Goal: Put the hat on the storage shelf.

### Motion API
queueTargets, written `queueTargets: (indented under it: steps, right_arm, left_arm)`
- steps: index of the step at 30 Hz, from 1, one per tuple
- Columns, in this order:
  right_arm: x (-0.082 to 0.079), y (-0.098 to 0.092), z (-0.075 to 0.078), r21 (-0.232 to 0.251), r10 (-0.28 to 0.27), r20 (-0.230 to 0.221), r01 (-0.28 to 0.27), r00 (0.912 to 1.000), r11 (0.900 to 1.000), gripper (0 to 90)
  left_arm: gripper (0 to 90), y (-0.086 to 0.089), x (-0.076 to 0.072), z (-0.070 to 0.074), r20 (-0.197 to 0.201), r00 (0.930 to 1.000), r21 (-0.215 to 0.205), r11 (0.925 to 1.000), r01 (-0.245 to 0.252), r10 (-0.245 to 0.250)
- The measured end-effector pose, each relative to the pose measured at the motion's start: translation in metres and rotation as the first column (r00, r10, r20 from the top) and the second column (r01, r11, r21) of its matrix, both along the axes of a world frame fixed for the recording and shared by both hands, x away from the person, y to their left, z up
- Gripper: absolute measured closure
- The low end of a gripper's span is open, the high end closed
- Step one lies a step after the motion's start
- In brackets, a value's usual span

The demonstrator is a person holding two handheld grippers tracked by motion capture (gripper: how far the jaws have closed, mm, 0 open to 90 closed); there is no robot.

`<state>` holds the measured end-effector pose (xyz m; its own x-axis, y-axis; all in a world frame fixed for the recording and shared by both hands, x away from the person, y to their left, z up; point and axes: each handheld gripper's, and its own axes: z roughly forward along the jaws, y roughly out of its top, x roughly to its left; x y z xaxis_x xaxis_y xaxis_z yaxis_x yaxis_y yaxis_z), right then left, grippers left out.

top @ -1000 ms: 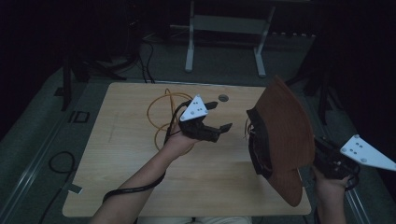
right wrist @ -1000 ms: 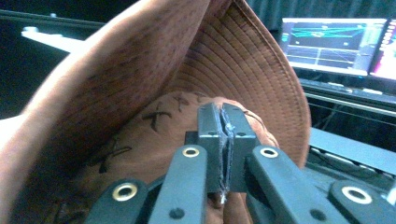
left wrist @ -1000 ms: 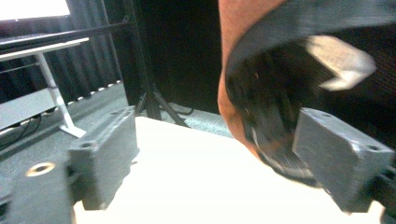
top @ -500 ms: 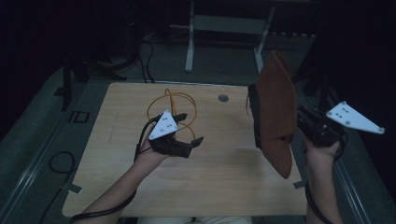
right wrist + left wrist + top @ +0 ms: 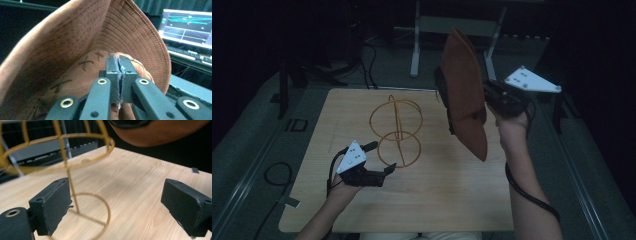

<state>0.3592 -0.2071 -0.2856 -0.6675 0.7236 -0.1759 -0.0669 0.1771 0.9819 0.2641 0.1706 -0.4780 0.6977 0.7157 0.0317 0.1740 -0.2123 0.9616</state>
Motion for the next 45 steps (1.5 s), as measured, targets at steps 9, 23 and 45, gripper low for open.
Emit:
queueTargets:
  steps: [9, 23, 45]
  right_arm:
    - [0.015, 0.078, 0.014, -0.074, 0.092, 0.027, -0.090, 0.9954, 0.993, 87.6]
    - [0.025, 0.182, -0.031, -0.196, 0.335, -0.169, -0.365, 0.9270, 0.910, 87.3]
    - [0.028, 0.202, -0.081, -0.240, 0.389, -0.365, -0.489, 0.8461, 0.839, 66.9]
  left_arm:
    - [9.8, 0.029, -0.018, -0.037, -0.044, 0.9960, -0.040, 0.9960, -0.080, 0.078]
    - [9.8, 0.058, -0.021, -0.058, -0.073, 0.9826, -0.073, 0.9817, -0.176, 0.170]
    - [9.8, 0.061, -0.020, -0.071, -0.088, 0.9805, -0.073, 0.9806, -0.182, 0.175]
